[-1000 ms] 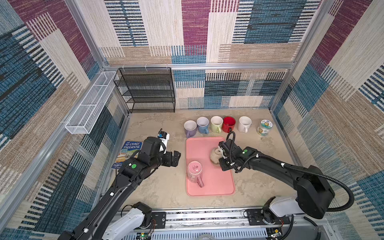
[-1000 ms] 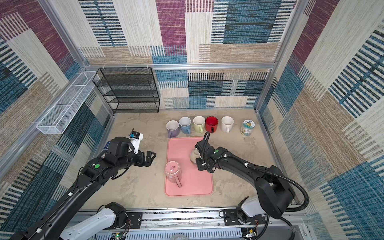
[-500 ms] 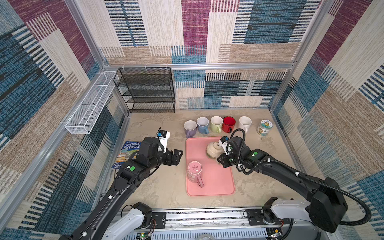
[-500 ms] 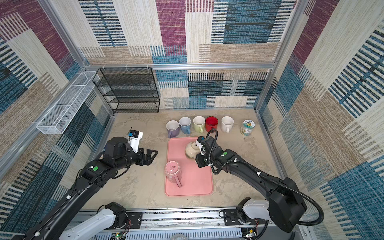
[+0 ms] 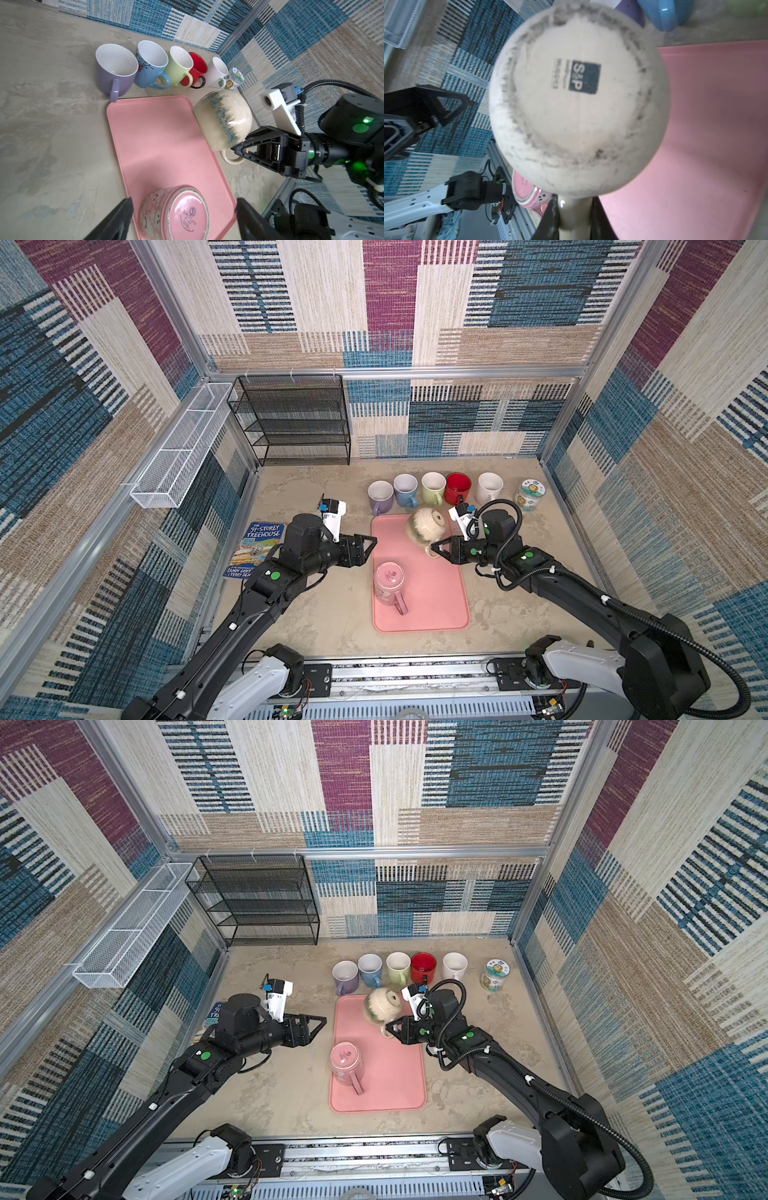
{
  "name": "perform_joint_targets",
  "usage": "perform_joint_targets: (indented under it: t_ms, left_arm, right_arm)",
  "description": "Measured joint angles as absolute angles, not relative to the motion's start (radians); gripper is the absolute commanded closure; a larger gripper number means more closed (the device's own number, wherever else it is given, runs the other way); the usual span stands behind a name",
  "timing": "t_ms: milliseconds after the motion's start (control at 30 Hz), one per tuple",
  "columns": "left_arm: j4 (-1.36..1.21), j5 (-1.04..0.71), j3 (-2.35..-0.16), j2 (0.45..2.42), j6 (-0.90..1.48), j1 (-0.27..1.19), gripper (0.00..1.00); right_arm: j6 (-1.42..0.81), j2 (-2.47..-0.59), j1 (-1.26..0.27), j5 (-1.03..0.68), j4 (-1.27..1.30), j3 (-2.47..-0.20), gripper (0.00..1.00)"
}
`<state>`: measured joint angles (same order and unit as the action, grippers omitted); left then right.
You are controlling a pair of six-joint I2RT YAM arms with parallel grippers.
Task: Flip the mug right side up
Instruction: 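Raise the cream mug toward the left gripper while the left gripper reaches in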
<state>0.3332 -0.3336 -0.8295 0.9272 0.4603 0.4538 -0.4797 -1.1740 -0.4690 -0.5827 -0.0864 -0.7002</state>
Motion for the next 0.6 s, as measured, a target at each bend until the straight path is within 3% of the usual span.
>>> perform_joint_targets:
  t_ms: [433,600]
  left_arm:
    - [-0.044,-0.509,-0.717,0.992,0.651,0.454,0.48]
    - [-0.186,-0.566,-0.684,1.021,0.710,0.454,0.53]
  right_arm:
    - [-0.652,-1.201,-0.436,-0.749,0.290,-0.680,1.00]
    - [-0.723,-1.274,-0.434,-0.783,0.402,-0.714,1.00]
